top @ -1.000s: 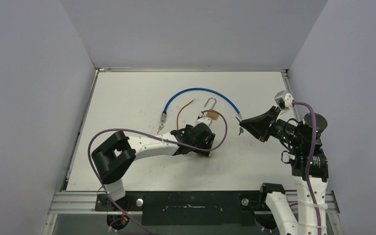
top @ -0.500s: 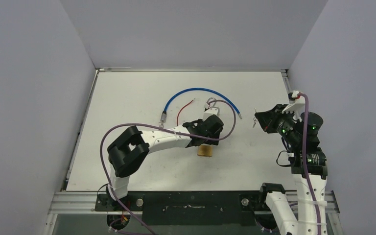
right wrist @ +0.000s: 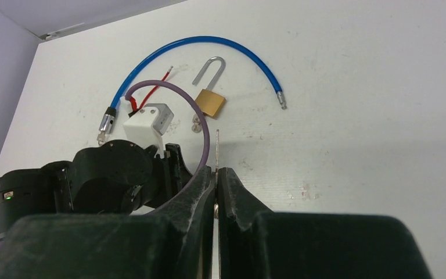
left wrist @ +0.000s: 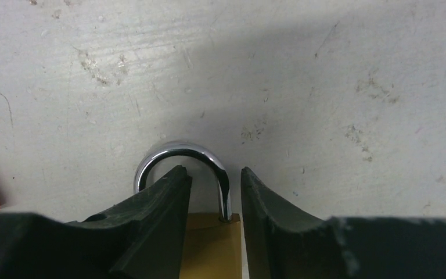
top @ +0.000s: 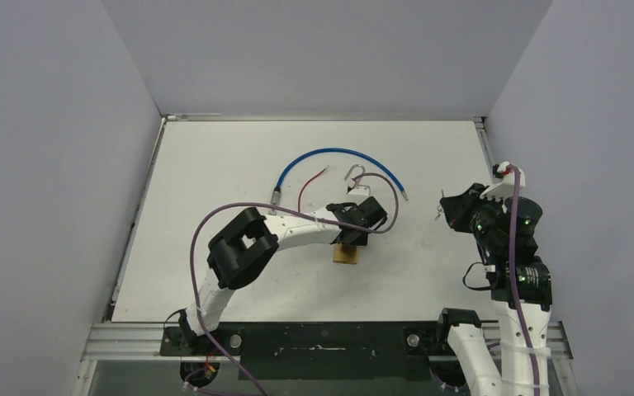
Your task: Unlock with the key
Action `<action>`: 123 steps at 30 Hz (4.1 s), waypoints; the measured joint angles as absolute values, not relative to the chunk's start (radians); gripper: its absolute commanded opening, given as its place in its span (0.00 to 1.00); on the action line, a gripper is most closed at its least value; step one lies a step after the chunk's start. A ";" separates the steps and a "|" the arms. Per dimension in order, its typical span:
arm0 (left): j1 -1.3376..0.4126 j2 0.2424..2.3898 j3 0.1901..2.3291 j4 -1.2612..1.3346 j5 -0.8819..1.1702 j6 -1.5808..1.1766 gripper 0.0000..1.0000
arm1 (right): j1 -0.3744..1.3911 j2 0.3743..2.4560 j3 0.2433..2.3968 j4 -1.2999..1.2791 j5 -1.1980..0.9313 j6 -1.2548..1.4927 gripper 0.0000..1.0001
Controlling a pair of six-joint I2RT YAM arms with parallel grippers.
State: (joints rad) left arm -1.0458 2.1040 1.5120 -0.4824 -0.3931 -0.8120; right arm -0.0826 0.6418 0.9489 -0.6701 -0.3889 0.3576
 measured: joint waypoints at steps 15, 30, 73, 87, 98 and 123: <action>-1.048 2.214 1.693 -0.593 -0.413 -0.811 0.00 | -0.083 0.631 0.948 -0.690 -0.355 0.360 0.00; -1.045 1.999 1.445 -0.455 -0.326 -0.720 0.00 | -0.083 0.642 0.947 -0.690 -0.323 0.353 0.00; -1.062 1.228 0.629 0.070 -0.360 -0.614 0.84 | -0.083 0.686 0.802 -0.641 -0.371 0.434 0.00; -1.136 1.491 0.689 0.038 -0.529 -0.701 0.57 | -0.083 0.688 0.801 -0.636 -0.373 0.435 0.00; -1.184 1.567 0.727 0.019 -0.698 -0.789 0.44 | -0.083 0.690 0.801 -0.630 -0.374 0.434 0.00; -0.796 1.505 0.796 0.041 0.016 -0.649 0.00 | -0.080 0.715 0.796 -0.555 -0.673 0.433 0.00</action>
